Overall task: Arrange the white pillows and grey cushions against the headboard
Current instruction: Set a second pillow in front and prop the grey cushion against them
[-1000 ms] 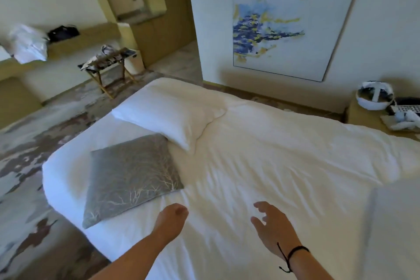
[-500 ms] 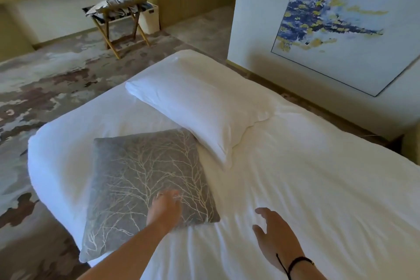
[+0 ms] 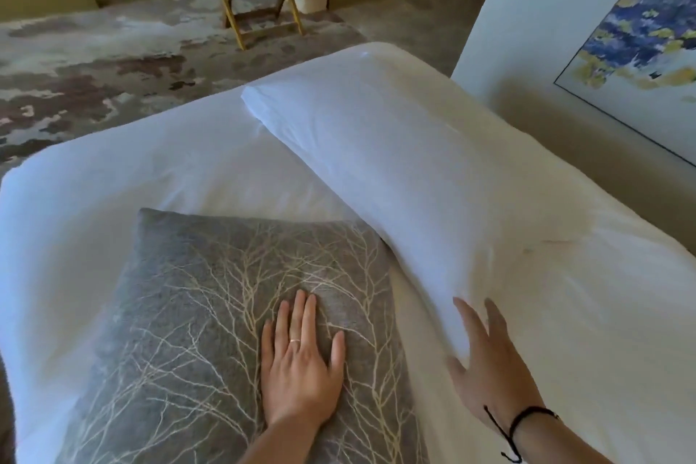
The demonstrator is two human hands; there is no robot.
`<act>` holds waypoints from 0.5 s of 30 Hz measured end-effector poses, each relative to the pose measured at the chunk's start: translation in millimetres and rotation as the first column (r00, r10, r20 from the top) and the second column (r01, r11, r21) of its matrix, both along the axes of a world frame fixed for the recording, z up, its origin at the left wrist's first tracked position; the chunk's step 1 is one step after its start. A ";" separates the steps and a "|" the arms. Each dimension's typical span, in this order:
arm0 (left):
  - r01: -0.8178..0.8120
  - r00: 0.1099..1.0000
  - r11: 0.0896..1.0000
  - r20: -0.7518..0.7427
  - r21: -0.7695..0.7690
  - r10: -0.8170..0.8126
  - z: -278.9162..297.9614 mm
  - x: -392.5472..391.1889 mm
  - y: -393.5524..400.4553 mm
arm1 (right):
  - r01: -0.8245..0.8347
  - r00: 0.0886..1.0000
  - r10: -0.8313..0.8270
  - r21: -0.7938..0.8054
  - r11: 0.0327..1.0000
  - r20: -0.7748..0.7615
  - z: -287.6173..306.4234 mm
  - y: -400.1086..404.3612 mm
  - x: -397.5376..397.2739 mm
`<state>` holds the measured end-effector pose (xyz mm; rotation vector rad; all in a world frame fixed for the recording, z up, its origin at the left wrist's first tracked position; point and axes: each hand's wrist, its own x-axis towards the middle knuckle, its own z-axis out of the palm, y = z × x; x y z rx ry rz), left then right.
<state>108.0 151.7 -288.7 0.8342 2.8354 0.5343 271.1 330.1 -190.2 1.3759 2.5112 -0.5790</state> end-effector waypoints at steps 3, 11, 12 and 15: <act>0.031 0.999 0.999 -0.043 -0.038 -0.033 -20.1 -4.8 4.8 | 0.042 0.999 -0.041 0.025 0.999 -0.028 -29.0 29.6 -38.4; 0.056 0.997 0.998 -0.059 -0.022 -0.057 -41.7 -5.9 3.1 | 0.111 0.993 -0.102 0.205 0.972 -0.053 -71.4 53.1 -75.4; 0.053 0.997 0.998 -0.062 -0.021 -0.055 -41.6 -6.1 2.7 | 0.088 0.996 -0.081 0.242 0.966 -0.035 -72.0 55.3 -74.7; 0.058 0.996 0.998 -0.062 -0.019 -0.060 -39.9 -6.7 3.0 | -0.002 1.000 0.003 0.276 0.961 -0.003 -66.6 67.7 -68.2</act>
